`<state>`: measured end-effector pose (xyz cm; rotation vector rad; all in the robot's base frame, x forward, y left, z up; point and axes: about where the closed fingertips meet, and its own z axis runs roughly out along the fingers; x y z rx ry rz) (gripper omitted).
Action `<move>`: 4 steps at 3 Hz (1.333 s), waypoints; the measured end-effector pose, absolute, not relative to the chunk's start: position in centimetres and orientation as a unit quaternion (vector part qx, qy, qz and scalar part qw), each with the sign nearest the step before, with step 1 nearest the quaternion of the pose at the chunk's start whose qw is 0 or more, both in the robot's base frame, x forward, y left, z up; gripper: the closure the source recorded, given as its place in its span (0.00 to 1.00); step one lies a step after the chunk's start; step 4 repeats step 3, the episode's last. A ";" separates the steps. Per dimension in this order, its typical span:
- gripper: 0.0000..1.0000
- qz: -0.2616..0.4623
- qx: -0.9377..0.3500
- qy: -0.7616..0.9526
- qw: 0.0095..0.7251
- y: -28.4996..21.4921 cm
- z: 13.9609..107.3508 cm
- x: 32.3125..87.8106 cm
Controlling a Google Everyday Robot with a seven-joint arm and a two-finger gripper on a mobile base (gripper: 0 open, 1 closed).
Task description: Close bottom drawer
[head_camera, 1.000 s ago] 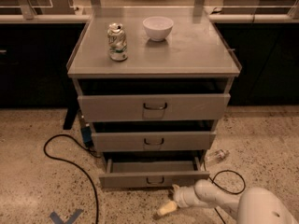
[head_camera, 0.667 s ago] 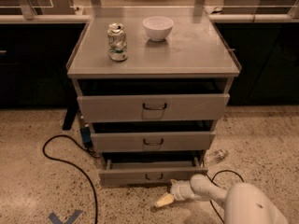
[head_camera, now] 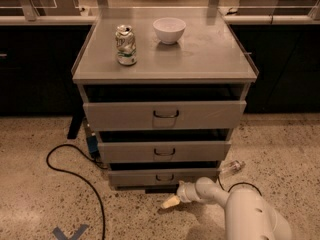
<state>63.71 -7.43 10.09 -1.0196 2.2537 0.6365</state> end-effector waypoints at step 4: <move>0.00 0.227 -0.383 0.842 0.304 -7.1 10.7 64.4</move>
Offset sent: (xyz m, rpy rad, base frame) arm 0.1137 0.0346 0.0426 -0.0571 -0.2192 -0.0704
